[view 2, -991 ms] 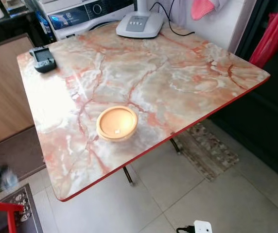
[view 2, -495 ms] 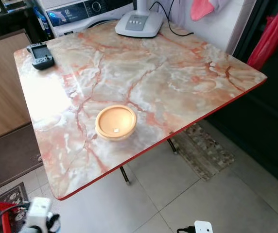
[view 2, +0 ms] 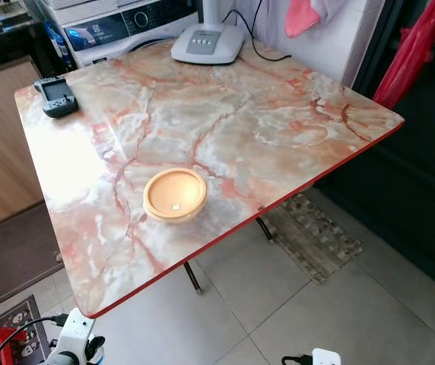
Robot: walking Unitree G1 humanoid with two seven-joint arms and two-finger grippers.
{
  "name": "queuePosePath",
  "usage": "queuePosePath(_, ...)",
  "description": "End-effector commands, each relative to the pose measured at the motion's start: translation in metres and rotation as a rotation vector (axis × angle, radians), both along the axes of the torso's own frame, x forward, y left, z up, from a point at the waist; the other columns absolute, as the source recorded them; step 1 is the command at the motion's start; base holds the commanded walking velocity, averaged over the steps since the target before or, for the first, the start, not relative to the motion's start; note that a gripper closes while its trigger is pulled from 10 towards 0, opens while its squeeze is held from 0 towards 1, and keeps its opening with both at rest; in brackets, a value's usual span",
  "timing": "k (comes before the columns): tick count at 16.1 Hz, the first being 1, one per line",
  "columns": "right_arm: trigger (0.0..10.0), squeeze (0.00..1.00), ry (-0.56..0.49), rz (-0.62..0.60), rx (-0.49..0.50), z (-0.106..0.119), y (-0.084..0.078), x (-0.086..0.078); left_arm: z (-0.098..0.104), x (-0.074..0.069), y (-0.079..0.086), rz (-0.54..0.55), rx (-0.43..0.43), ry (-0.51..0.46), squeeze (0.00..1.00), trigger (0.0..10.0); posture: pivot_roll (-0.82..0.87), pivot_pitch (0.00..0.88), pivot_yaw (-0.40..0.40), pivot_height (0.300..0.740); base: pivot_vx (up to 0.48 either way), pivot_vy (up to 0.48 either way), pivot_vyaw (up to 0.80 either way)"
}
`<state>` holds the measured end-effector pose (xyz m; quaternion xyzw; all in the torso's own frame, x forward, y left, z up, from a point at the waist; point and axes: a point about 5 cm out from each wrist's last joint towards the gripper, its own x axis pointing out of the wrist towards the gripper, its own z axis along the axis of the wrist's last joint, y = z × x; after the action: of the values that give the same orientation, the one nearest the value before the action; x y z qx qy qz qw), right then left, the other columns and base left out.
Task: Restocking fridge
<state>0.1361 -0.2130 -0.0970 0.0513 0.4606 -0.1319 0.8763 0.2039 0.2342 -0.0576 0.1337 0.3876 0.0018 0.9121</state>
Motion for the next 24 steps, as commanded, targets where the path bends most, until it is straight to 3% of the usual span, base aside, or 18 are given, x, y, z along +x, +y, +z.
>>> queuePosePath(1,10.0,0.00,-0.014,-0.049,-0.015,-0.001,0.000,-0.005,-0.005,-0.010,0.006,0.007,0.019,0.039,0.00,10.0,0.07,0.107,0.042,0.740,0.000,0.000,0.00)
queuePosePath(9,10.0,0.00,0.002,0.010,0.012,0.000,-0.007,-0.006,-0.019,-0.025,-0.007,0.049,-0.026,0.088,0.00,10.0,0.06,0.080,-0.012,0.740,0.000,0.000,0.00)
queuePosePath(24,10.0,0.00,0.013,0.038,0.023,0.000,-0.007,-0.004,-0.019,-0.025,-0.012,0.039,-0.041,0.078,0.00,10.0,0.06,0.119,-0.012,0.740,-0.267,0.000,0.00)
